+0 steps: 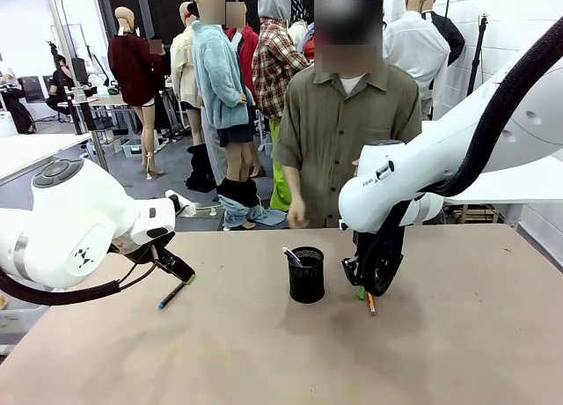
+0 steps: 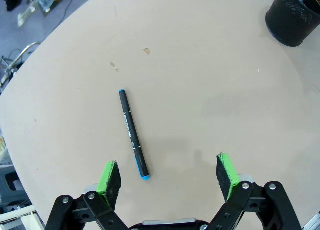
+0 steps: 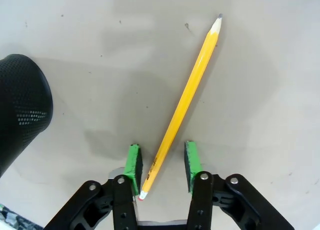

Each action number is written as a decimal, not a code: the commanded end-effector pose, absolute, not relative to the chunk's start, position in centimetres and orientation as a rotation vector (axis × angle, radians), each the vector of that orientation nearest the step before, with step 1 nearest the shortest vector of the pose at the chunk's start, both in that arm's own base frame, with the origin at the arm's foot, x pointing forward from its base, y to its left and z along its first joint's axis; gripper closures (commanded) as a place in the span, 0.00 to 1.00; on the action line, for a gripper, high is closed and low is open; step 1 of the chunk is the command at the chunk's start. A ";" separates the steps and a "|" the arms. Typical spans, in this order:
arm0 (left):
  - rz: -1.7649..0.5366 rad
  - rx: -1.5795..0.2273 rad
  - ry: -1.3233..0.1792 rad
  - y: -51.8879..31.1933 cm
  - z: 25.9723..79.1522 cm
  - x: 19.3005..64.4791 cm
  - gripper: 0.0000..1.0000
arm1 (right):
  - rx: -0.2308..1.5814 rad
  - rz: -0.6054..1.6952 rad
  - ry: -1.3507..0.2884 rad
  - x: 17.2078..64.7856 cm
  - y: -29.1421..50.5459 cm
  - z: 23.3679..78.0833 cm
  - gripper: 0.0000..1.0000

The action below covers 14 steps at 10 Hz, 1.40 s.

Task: Place the pens into the pen holder.
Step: Pick up a writing instrument from the table and place it into the Pen holder.

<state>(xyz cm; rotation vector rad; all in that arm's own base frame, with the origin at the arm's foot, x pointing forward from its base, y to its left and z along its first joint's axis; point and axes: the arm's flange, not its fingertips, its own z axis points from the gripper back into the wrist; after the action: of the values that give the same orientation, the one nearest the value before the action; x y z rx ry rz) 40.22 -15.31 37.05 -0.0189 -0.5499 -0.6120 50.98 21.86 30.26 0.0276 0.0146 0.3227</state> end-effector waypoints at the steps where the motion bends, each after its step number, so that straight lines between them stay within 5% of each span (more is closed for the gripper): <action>1: -0.607 -0.021 -0.551 -15.1 37.1 40.3 0.00 | -0.023 0.321 -0.011 50.9 22.2 29.8 0.85; 2: -0.607 -0.021 -0.551 -15.1 37.1 40.3 0.00 | -0.027 0.323 -0.009 50.9 22.2 29.9 1.00; 7: -0.607 -0.021 -0.551 -15.1 37.1 40.3 0.00 | -0.024 0.437 0.007 50.6 22.0 29.8 1.00; 14: -0.607 -0.021 -0.551 -15.1 37.1 40.3 0.00 | 0.310 1.003 -0.326 49.7 16.4 32.6 1.00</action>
<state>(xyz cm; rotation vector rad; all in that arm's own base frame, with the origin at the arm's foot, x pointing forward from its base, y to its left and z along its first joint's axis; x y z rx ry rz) 40.22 -15.31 37.05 -0.0189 -0.5499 -0.6119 51.20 18.35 32.61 0.1820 -0.2946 0.8825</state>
